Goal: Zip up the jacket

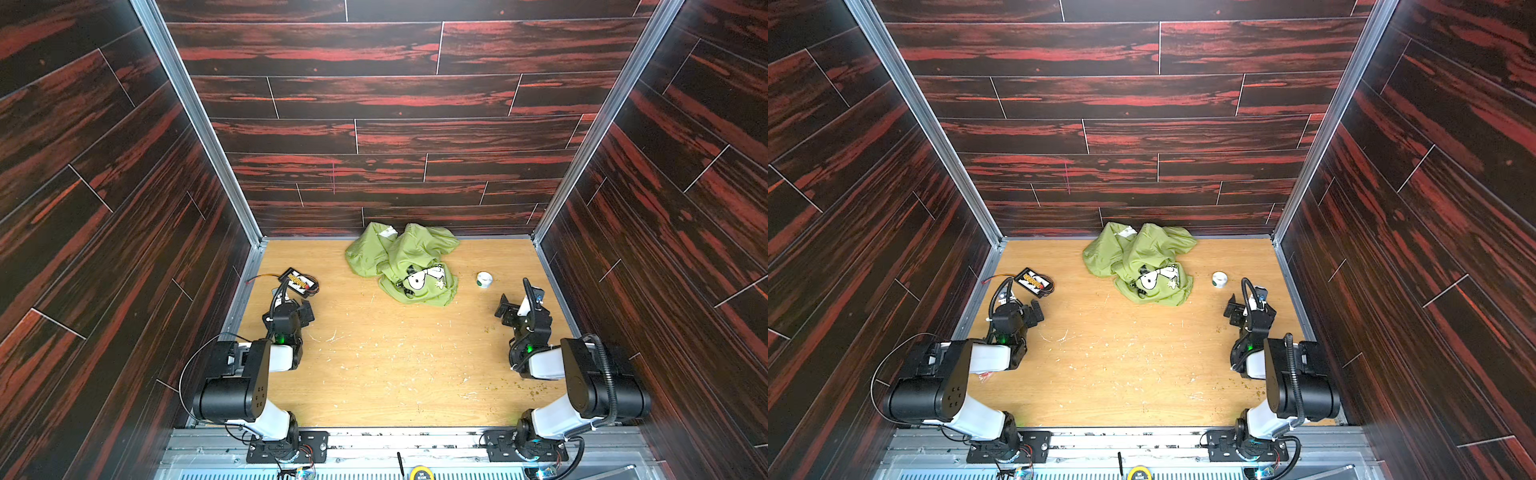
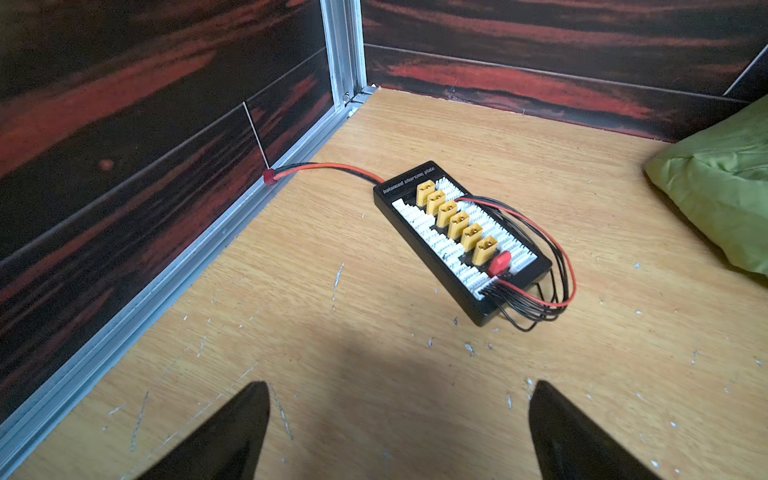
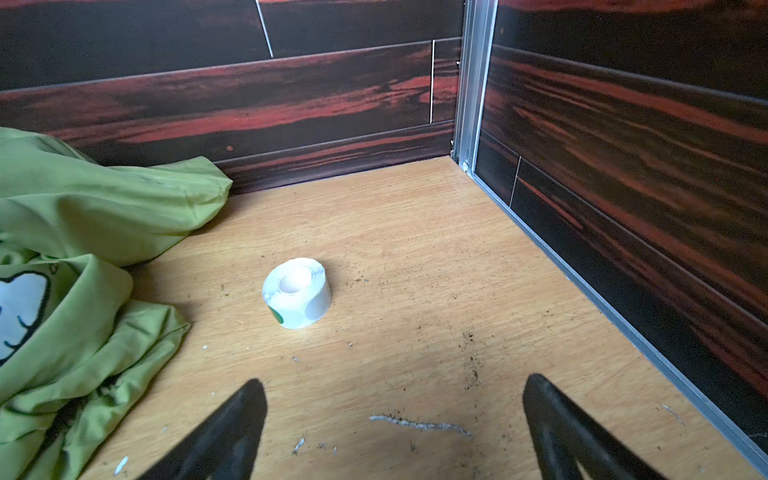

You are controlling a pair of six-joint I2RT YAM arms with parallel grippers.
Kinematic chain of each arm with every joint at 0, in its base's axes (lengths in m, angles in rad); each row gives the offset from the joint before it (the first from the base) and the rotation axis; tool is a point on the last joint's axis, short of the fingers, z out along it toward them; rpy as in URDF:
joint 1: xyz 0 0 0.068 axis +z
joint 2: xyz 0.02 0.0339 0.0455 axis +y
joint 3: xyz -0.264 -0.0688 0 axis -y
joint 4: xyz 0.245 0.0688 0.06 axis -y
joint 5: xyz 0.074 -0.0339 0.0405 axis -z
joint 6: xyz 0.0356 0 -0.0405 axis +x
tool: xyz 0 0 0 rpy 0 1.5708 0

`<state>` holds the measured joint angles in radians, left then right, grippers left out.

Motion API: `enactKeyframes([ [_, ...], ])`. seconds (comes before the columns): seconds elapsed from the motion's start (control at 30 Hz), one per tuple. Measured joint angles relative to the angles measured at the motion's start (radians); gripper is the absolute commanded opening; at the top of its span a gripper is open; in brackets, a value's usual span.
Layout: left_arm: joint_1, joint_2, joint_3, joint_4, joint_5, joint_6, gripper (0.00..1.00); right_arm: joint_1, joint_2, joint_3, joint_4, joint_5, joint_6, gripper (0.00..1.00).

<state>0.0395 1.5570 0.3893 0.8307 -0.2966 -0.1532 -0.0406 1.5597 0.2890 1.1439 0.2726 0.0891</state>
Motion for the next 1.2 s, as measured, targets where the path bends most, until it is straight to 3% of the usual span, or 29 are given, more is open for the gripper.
enactKeyframes([
  [0.87,0.000,-0.013,0.001,-0.011,-0.032,-0.003,1.00,0.000,-0.011,-0.003,-0.010,0.004,0.004,0.98],
  [0.97,0.000,-0.085,0.019,-0.094,-0.061,-0.010,1.00,0.000,-0.044,-0.033,-0.002,0.010,0.005,0.98],
  [1.2,0.000,-0.343,0.103,-0.279,-0.122,-0.052,1.00,0.001,-0.285,0.042,-0.272,0.052,0.048,0.98],
])
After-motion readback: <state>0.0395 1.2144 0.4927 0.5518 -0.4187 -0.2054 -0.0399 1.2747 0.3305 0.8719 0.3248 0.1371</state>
